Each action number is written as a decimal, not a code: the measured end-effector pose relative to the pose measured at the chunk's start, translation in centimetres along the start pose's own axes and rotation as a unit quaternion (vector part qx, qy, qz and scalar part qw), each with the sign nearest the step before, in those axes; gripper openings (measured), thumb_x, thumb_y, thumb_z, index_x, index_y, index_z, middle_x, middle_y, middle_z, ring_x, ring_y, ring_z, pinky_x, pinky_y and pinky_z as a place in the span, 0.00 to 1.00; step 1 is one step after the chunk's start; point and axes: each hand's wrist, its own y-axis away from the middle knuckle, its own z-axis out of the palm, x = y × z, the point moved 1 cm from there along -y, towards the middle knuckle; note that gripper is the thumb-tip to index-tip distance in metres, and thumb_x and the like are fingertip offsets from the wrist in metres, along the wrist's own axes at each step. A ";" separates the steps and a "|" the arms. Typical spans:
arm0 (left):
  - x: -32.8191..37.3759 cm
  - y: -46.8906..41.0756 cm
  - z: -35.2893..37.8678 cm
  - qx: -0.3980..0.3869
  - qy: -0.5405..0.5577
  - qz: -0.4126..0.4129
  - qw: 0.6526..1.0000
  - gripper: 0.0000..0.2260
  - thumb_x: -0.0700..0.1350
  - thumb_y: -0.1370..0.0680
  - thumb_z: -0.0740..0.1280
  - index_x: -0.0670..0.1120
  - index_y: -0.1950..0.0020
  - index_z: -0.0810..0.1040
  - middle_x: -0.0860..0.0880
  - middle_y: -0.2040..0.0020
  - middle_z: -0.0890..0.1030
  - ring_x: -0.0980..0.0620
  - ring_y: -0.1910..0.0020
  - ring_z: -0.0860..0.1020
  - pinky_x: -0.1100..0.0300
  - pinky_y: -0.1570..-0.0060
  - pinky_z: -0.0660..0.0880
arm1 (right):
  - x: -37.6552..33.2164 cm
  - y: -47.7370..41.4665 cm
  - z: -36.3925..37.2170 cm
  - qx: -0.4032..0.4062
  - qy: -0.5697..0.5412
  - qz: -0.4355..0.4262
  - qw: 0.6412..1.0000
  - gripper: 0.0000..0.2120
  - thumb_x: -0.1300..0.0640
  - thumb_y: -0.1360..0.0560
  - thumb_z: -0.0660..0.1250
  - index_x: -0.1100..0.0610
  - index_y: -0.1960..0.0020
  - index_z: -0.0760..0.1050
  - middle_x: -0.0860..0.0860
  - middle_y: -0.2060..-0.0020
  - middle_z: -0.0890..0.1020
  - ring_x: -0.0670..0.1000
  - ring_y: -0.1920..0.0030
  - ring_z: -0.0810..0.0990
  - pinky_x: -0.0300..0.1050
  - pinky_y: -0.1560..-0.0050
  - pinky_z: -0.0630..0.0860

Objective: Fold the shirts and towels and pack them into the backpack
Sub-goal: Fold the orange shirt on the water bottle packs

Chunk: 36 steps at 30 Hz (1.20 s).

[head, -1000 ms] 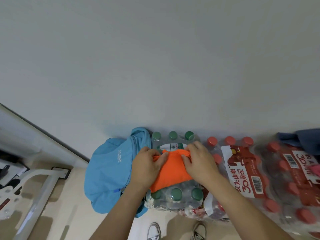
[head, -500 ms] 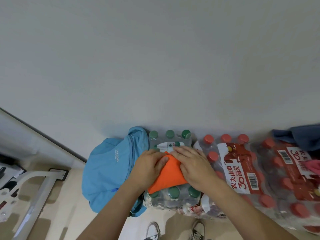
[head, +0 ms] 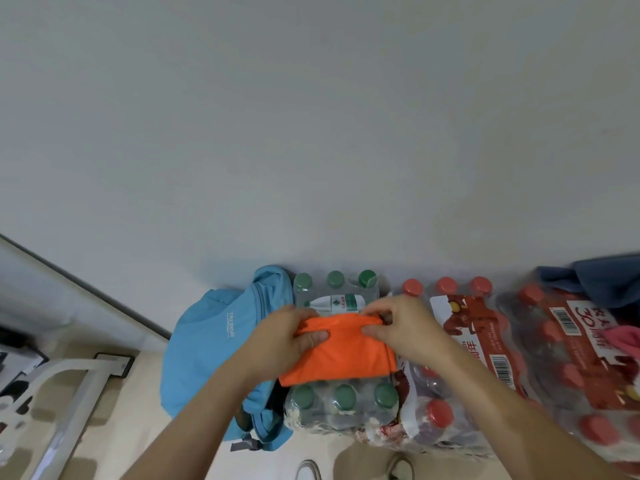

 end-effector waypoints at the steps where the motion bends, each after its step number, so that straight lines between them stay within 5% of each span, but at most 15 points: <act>1: 0.0 -0.9 -0.9 0.008 0.012 0.007 1.000 0.06 0.54 0.23 0.66 0.52 0.53 0.76 0.49 0.57 0.76 0.53 0.57 0.75 0.57 0.56 0.71 | -0.2 -0.6 -0.4 0.031 -0.018 -0.003 0.999 0.09 0.57 0.28 0.72 0.48 0.49 0.82 0.40 0.56 0.82 0.38 0.56 0.79 0.34 0.53 0.74; 3: -0.1 -3.3 -2.5 0.037 0.032 0.021 0.999 0.03 0.51 0.22 0.66 0.54 0.53 0.76 0.48 0.57 0.75 0.53 0.57 0.74 0.59 0.56 0.68 | -0.9 -2.0 -1.4 0.093 -0.023 -0.009 0.995 0.10 0.57 0.27 0.71 0.50 0.46 0.82 0.42 0.54 0.83 0.42 0.53 0.79 0.39 0.48 0.75; 8: -0.8 -9.0 -3.0 0.066 0.029 -0.007 0.997 0.12 0.47 0.21 0.64 0.47 0.39 0.77 0.47 0.48 0.74 0.50 0.46 0.73 0.64 0.48 0.64 | -1.4 -5.3 -1.9 0.164 0.071 -0.020 0.984 0.12 0.60 0.24 0.65 0.53 0.42 0.81 0.49 0.47 0.83 0.48 0.49 0.79 0.34 0.50 0.67; 13: -0.9 -10.1 -1.1 0.178 0.099 -0.056 0.977 0.09 0.49 0.26 0.71 0.51 0.47 0.79 0.52 0.49 0.80 0.55 0.49 0.75 0.63 0.50 0.68 | 0.8 -6.4 0.0 0.184 0.168 0.011 0.968 0.13 0.58 0.23 0.63 0.52 0.39 0.78 0.53 0.45 0.78 0.53 0.44 0.75 0.48 0.45 0.74; 16: -1.1 -10.1 -0.2 0.200 0.113 -0.046 0.972 0.09 0.51 0.26 0.71 0.52 0.48 0.78 0.53 0.50 0.80 0.55 0.50 0.76 0.58 0.48 0.72 | 0.7 -5.6 0.6 0.234 0.226 -0.045 0.944 0.19 0.61 0.28 0.69 0.54 0.38 0.75 0.56 0.44 0.76 0.57 0.43 0.74 0.55 0.47 0.77; 19: -1.5 -10.4 0.0 0.167 0.099 -0.009 0.981 0.09 0.54 0.24 0.68 0.54 0.46 0.79 0.51 0.48 0.80 0.56 0.49 0.76 0.57 0.45 0.73 | 0.5 -4.8 2.0 0.172 0.261 -0.130 0.941 0.22 0.54 0.25 0.66 0.51 0.32 0.68 0.54 0.37 0.74 0.56 0.38 0.74 0.55 0.44 0.77; 22: -1.6 -10.6 0.0 0.169 0.063 0.003 0.984 0.12 0.57 0.24 0.65 0.54 0.46 0.79 0.52 0.48 0.78 0.56 0.48 0.74 0.55 0.43 0.72 | 1.1 -4.7 3.4 0.096 0.271 -0.107 0.952 0.23 0.46 0.20 0.51 0.49 0.26 0.59 0.55 0.29 0.67 0.58 0.30 0.68 0.56 0.38 0.74; 24: -1.2 -10.3 0.0 0.217 0.009 -0.009 0.976 0.14 0.60 0.26 0.63 0.55 0.47 0.79 0.51 0.49 0.77 0.52 0.48 0.73 0.54 0.45 0.72 | 1.1 -4.7 3.5 0.072 0.273 -0.092 0.955 0.24 0.45 0.20 0.49 0.49 0.26 0.59 0.57 0.27 0.65 0.60 0.29 0.66 0.57 0.39 0.75; 28: 0.9 -8.2 0.3 0.338 -0.148 0.028 0.929 0.10 0.51 0.26 0.65 0.53 0.47 0.79 0.49 0.47 0.77 0.47 0.47 0.72 0.51 0.50 0.71 | 1.5 -5.1 3.7 0.040 0.236 -0.076 0.968 0.25 0.46 0.19 0.49 0.49 0.23 0.54 0.55 0.23 0.54 0.56 0.23 0.52 0.57 0.32 0.68; 31: 1.3 -6.8 2.6 0.281 -0.215 0.106 0.929 0.14 0.51 0.23 0.61 0.51 0.40 0.77 0.47 0.39 0.77 0.45 0.39 0.74 0.48 0.43 0.74 | 2.2 -4.9 4.2 0.049 0.221 -0.082 0.971 0.25 0.48 0.20 0.48 0.56 0.25 0.60 0.56 0.25 0.60 0.55 0.24 0.56 0.57 0.34 0.71; 34: 0.9 -6.0 4.2 0.193 -0.235 0.027 0.952 0.22 0.56 0.20 0.51 0.55 0.26 0.63 0.45 0.28 0.68 0.45 0.28 0.66 0.47 0.32 0.64 | 3.1 -4.7 4.3 0.055 0.239 -0.108 0.963 0.26 0.54 0.22 0.61 0.61 0.27 0.62 0.58 0.27 0.65 0.56 0.26 0.61 0.54 0.35 0.72; 36: 1.1 -6.4 4.1 0.155 -0.229 -0.013 0.961 0.25 0.59 0.21 0.44 0.58 0.24 0.57 0.47 0.24 0.60 0.47 0.24 0.57 0.47 0.29 0.57 | 3.3 -4.2 3.7 0.059 0.248 -0.127 0.959 0.32 0.54 0.22 0.64 0.62 0.24 0.55 0.58 0.24 0.58 0.55 0.24 0.55 0.53 0.29 0.64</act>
